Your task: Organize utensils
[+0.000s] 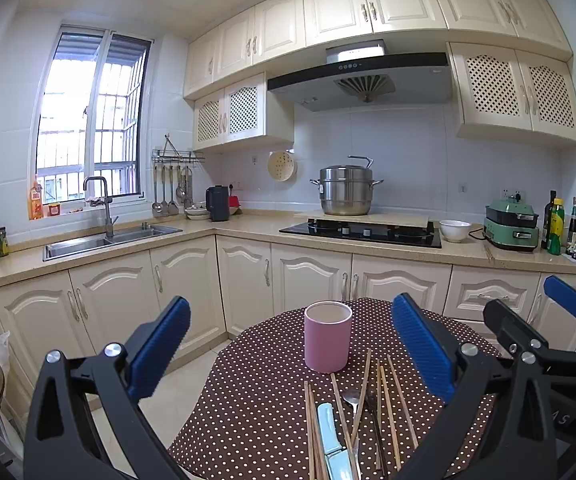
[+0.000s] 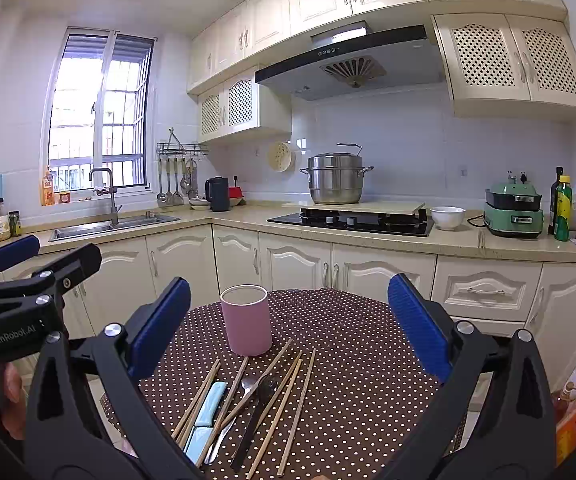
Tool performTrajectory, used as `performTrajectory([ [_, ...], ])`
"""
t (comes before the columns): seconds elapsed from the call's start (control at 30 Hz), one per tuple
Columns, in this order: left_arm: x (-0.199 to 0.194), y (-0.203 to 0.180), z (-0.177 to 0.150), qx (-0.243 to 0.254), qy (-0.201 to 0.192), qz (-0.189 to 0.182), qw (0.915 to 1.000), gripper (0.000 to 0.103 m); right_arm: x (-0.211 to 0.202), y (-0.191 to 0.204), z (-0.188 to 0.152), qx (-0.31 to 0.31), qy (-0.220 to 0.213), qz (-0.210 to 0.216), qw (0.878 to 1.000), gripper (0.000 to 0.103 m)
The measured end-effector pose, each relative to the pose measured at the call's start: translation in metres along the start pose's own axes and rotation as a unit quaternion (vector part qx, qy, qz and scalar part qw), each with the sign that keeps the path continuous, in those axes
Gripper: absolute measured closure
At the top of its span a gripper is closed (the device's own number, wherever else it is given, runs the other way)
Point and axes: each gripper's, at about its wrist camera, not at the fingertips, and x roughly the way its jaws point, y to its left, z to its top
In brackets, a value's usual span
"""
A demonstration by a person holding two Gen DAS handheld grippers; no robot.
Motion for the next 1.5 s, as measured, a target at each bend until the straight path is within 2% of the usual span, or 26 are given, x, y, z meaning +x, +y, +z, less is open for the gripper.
performTrajectory([
  [1.5, 0.017, -0.004, -0.003, 0.012, 0.016, 0.008, 0.9998, 0.004, 0.018, -0.008, -0.001, 0.013, 0.024, 0.005, 1.000, 0.006],
])
